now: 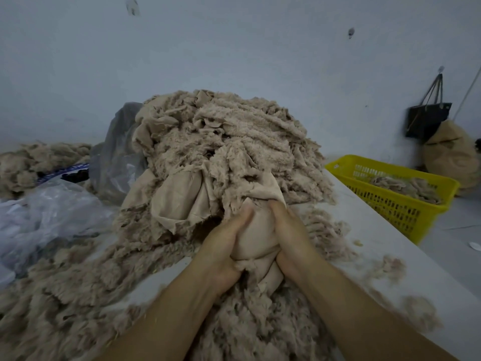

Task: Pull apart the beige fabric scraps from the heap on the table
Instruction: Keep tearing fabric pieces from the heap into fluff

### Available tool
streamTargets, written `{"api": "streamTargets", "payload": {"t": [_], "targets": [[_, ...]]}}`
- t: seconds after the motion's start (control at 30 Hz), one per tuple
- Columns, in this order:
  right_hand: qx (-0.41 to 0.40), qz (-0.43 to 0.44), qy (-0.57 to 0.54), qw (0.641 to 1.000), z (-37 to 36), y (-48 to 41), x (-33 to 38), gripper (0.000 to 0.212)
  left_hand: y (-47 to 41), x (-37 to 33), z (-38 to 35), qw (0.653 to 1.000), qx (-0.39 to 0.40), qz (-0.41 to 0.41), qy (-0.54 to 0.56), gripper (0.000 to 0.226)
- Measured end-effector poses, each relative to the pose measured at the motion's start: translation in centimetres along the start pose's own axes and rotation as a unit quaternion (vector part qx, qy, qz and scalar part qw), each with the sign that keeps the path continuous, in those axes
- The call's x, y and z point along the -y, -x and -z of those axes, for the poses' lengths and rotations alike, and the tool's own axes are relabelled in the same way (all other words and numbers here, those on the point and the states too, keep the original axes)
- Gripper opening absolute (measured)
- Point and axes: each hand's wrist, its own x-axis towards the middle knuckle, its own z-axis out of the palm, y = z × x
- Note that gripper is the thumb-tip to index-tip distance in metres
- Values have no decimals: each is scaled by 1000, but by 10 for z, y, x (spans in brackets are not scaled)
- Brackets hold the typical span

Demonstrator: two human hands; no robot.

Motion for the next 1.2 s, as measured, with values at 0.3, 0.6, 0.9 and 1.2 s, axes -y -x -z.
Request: {"api": "streamTargets", "payload": {"t": [0.3,0.6,0.9,1.2], "targets": [[-37,-3,-125,991,41,-28,11,23,8,-6,16,995,96,0,4,43],[133,47,-19,990,28,-11,2,69,3,-7,20,994,41,-47,89,56],[177,171,316,916,5,10,-15,38,-1,-6,17,988,-135,-77,-1,38],[220,76,181,955,1,24,-6,79,-10,-21,33,963,-185,-78,178,38]]}}
